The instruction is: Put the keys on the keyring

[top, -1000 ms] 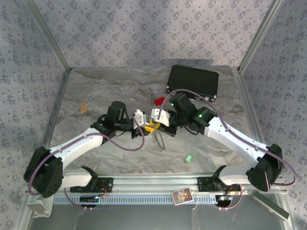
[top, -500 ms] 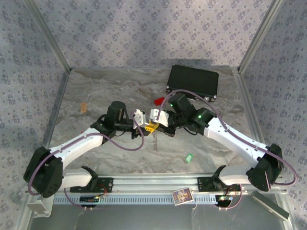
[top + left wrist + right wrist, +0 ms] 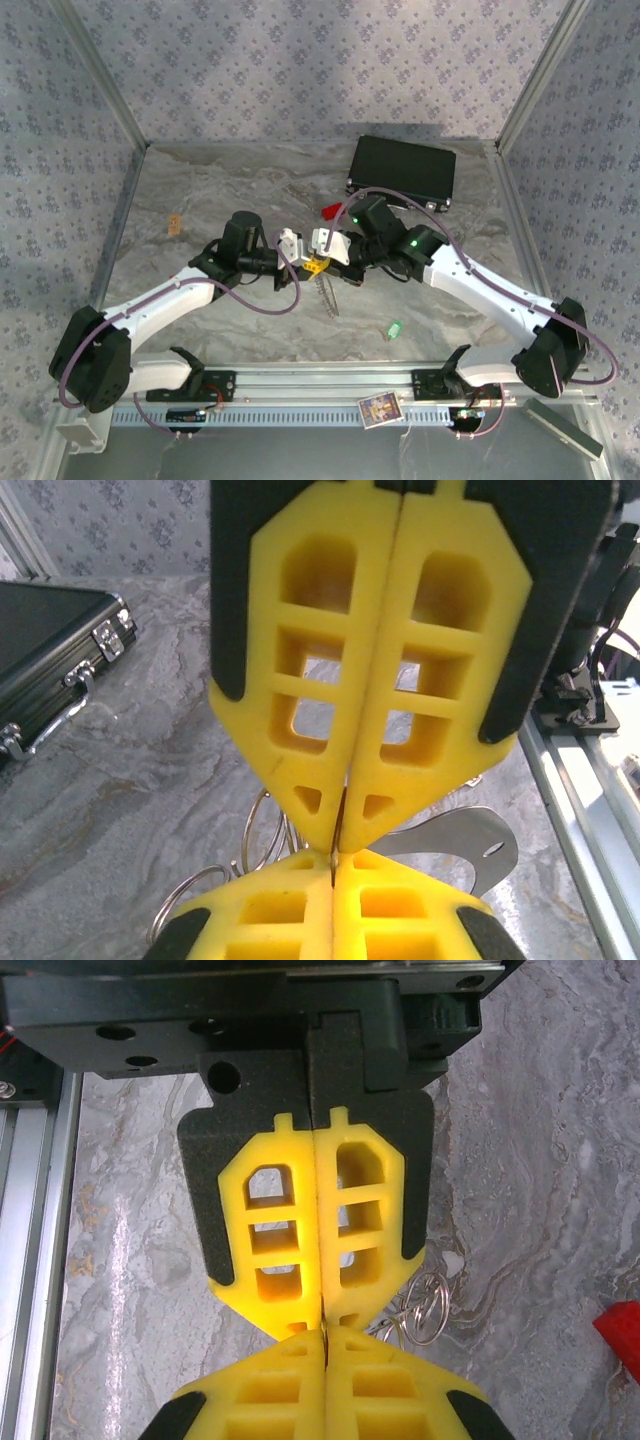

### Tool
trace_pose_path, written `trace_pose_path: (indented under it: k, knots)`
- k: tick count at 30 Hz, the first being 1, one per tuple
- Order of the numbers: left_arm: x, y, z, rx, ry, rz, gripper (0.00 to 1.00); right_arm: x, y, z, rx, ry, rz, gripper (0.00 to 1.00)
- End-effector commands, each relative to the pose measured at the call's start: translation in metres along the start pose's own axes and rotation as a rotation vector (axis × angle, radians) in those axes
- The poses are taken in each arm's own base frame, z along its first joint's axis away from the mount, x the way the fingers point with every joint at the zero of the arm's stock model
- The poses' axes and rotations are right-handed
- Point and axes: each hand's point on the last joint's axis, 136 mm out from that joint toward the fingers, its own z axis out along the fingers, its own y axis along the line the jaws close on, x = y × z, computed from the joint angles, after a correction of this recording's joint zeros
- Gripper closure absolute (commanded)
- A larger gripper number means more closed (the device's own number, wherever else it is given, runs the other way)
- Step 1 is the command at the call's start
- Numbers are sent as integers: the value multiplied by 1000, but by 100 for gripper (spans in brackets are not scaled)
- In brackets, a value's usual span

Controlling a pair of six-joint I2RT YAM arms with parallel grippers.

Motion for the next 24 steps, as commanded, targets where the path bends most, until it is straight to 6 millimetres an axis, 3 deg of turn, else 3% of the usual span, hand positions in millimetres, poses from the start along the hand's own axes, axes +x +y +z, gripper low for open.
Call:
trace_pose_path:
  k: [1,3,6,9,12,15,20,24]
  knots:
    - [-16,-6,-4,20,-52,49,100,-9,2,0,-20,-41,14,100]
    - [-16,-5,-4,8,-51,51,100,-10,0,-3,-25,-62,50,95]
    - [-11,-2,-5,-21,-47,46,100,-16,-3,-20,-30,-157,122,63]
    - [-8,-2,-6,-51,-57,46,100,-21,-4,-43,-6,-283,159,53]
    - [-5,-3,-7,-67,-68,47,100,-17,2,-58,37,-364,161,53]
    - [-1,-6,-7,-67,-72,44,100,0,11,-56,111,-395,124,54]
    - [-2,-11,-8,-56,-90,56,100,26,17,-48,188,-432,166,71]
    - [-4,-15,-7,-29,-96,58,100,30,30,-34,132,-437,175,79]
